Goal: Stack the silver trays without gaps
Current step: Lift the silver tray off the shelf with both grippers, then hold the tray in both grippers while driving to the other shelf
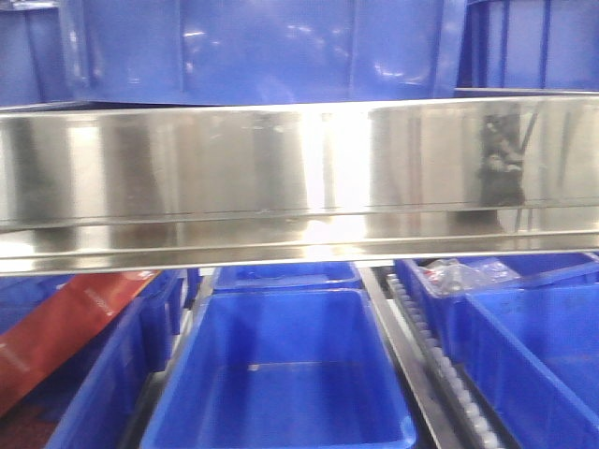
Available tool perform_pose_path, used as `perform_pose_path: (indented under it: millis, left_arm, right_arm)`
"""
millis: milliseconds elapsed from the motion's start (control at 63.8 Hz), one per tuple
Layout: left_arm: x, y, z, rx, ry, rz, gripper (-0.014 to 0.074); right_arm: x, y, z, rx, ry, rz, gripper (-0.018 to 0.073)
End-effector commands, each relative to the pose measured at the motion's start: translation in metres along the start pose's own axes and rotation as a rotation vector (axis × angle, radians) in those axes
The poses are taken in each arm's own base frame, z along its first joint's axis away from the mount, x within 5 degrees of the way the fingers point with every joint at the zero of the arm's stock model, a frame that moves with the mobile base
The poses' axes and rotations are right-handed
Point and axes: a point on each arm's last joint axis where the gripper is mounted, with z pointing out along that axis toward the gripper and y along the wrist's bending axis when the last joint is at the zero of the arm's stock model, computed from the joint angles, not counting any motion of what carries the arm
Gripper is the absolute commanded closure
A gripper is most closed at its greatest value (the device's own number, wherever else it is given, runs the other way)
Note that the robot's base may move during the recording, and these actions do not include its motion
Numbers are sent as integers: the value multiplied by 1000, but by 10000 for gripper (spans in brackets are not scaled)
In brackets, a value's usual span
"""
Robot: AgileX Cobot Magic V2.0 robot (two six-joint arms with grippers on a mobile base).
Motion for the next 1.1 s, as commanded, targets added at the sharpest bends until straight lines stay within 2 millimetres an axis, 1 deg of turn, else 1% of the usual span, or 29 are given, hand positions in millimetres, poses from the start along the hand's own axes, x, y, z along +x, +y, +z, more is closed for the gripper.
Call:
perform_pose_path:
  millis: [0, 1082]
  left_arm:
    - [-7, 0, -7, 10, -50, 25, 616]
    - [-8, 1, -7, -1, -56, 37, 616]
  right_arm:
    - [-9, 0, -8, 10, -68, -39, 638]
    - [-9, 0, -8, 10, -68, -39, 638]
